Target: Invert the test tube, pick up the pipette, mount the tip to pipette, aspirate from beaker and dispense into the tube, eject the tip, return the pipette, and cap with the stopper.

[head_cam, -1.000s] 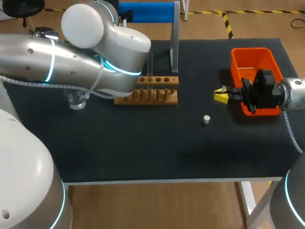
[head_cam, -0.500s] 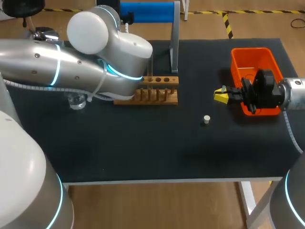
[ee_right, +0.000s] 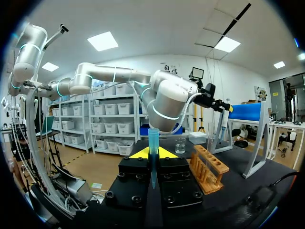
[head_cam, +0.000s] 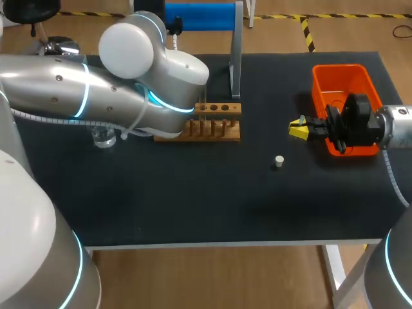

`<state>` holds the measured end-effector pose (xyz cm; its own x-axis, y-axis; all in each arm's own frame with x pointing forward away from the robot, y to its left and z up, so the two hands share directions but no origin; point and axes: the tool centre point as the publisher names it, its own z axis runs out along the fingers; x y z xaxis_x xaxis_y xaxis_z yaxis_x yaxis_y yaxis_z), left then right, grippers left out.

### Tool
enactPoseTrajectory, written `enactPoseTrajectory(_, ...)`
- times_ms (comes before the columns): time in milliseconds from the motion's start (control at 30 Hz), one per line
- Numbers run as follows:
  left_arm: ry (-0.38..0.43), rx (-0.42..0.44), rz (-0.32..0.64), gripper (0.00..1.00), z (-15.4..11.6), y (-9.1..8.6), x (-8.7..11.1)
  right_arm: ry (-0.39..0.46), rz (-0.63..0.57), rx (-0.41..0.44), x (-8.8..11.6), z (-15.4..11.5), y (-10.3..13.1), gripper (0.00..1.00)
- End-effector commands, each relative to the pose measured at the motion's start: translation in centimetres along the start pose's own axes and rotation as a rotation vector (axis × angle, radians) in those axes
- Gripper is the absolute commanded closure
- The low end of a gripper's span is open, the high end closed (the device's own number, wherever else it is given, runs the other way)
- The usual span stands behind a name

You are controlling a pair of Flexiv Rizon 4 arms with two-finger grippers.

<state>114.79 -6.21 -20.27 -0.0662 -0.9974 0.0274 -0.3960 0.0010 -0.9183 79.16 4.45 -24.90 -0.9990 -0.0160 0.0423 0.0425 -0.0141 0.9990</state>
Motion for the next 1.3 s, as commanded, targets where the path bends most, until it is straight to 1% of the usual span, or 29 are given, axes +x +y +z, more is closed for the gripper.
enactPoseTrajectory(33, -0.01, 0.003, -0.001, 0.25, 0.4, 0.1, 0.1, 0.0, 0.0, 0.0, 0.1, -0.1, 0.0, 1.0)
enactPoseTrajectory(100, -0.014, 0.004, -0.002, 0.26, 0.4, 0.1, 0.0, 0.0, 0.0, 0.0, 0.1, -0.1, 0.0, 1.0)
enactPoseTrajectory(133, -0.016, 0.005, -0.002, 0.3, 0.4, 0.0, -0.1, 0.0, 0.0, 0.0, 0.1, -0.1, 0.0, 1.0)
enactPoseTrajectory(200, -0.019, 0.006, -0.003, 0.31, 0.5, 0.0, -0.3, 0.0, 0.0, 0.0, 0.1, -0.1, 0.0, 1.0)
enactPoseTrajectory(267, -0.022, 0.007, -0.002, 0.37, 0.5, 0.0, -0.3, 0.0, 0.0, 0.0, 0.1, -0.1, 0.0, 1.0)
enactPoseTrajectory(367, -0.027, 0.007, -0.001, 0.39, 0.7, 0.0, -0.5, 0.0, 0.0, 0.0, 0.1, -0.1, 0.0, 1.0)
enactPoseTrajectory(433, -0.03, 0.007, -0.001, 0.44, 0.8, 0.1, -0.6, 0.0, 0.0, 0.0, 0.1, -0.1, 0.0, 1.0)
enactPoseTrajectory(500, -0.032, 0.006, -0.002, 0.45, 0.8, 0.1, -0.6, 0.0, 0.0, 0.0, 0.1, -0.1, 0.0, 1.0)
enactPoseTrajectory(533, -0.033, 0.006, -0.003, 0.49, 0.9, 0.1, -0.7, 0.0, 0.0, 0.0, 0.1, -0.1, 0.0, 1.0)
enactPoseTrajectory(567, -0.034, 0.006, -0.003, 0.51, 0.9, 0.2, -0.7, 0.0, 0.0, 0.0, 0.1, -0.1, 0.0, 1.0)
enactPoseTrajectory(1300, -0.035, 0.01, -0.011, 0.52, 1.8, 0.1, -0.9, 0.0, 0.0, 0.0, 0.1, -0.1, 0.0, 1.0)
